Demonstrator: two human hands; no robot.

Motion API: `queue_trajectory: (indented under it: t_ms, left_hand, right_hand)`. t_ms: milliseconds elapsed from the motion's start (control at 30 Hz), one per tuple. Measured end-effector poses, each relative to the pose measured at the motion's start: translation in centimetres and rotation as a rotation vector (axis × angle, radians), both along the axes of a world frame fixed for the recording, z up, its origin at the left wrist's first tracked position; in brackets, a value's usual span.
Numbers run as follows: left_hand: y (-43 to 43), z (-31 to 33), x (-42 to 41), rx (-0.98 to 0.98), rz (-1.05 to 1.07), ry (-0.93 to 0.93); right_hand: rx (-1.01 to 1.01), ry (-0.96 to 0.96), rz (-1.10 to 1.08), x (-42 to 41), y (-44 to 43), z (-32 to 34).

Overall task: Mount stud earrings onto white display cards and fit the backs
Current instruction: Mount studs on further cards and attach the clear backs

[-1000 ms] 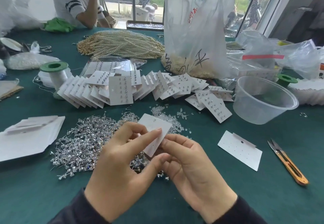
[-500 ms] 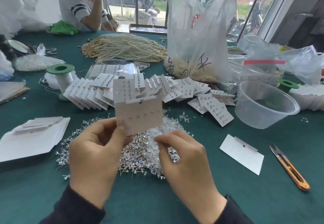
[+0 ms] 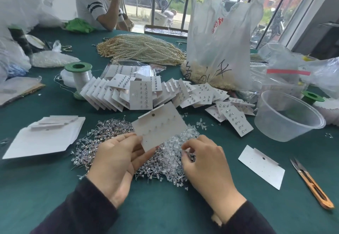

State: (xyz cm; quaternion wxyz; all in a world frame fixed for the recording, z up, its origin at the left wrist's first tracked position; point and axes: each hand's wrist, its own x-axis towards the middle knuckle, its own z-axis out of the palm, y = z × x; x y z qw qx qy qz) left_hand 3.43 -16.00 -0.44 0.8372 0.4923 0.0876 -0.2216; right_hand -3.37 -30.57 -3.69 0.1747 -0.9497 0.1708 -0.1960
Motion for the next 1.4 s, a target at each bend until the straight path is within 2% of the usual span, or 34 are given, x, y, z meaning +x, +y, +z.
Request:
queue_trajectory:
  t_ms: [100, 233, 500, 633, 767, 933, 1067, 1167, 1200, 1300, 1400]
  left_hand:
    - [-0.1, -0.1, -0.1, 0.0, -0.024, 0.002]
    - [-0.3, -0.3, -0.2, -0.014, -0.053, 0.059]
    - [-0.3, -0.9, -0.4, -0.033, -0.153, 0.107]
    - [-0.3, -0.8, -0.5, -0.026, -0.153, 0.104]
    - [-0.4, -0.7, -0.7, -0.025, -0.155, 0.112]
    - [-0.5, -0.6, -1.0, -0.014, -0.19, 0.119]
    - [-0.6, -0.7, -1.1, 0.001, -0.183, 0.125]
    - [-0.7, -0.8, -1.2, 0.023, -0.177, 0.127]
    - [-0.8, -0.8, -1.3, 0.022, -0.185, 0.121]
    - [-1.0, -1.1, -1.6, 0.038, -0.188, 0.103]
    - [-1.4, -1.5, -2.0, 0.08, -0.19, 0.093]
  right_hand:
    - [-0.032, -0.008, 0.009, 0.1, 0.2, 0.2]
    - [0.093, -0.124, 0.007, -0.2, -0.2, 0.7]
    - [0.539, -0.304, -0.095, -1.0, -1.1, 2.1]
    - [0.89, -0.392, -0.094, -1.1, -1.6, 2.3]
    - [1.15, -0.47, -0.054, -1.2, -1.8, 2.6]
    - [1.296, -0.51, -0.036, -1.4, -1.8, 3.0]
    - [1.317, -0.528, -0.033, -1.4, -1.9, 3.1]
    - [1.244, -0.592, -0.038, -1.5, -1.8, 3.1]
    - [1.17, -0.602, -0.042, -1.6, -1.7, 3.2]
    - [0.775, -0.558, -0.021, -2.0, -1.0, 3.4]
    - [0.517, -0.523, 0.049, -2.0, 0.4, 3.2]
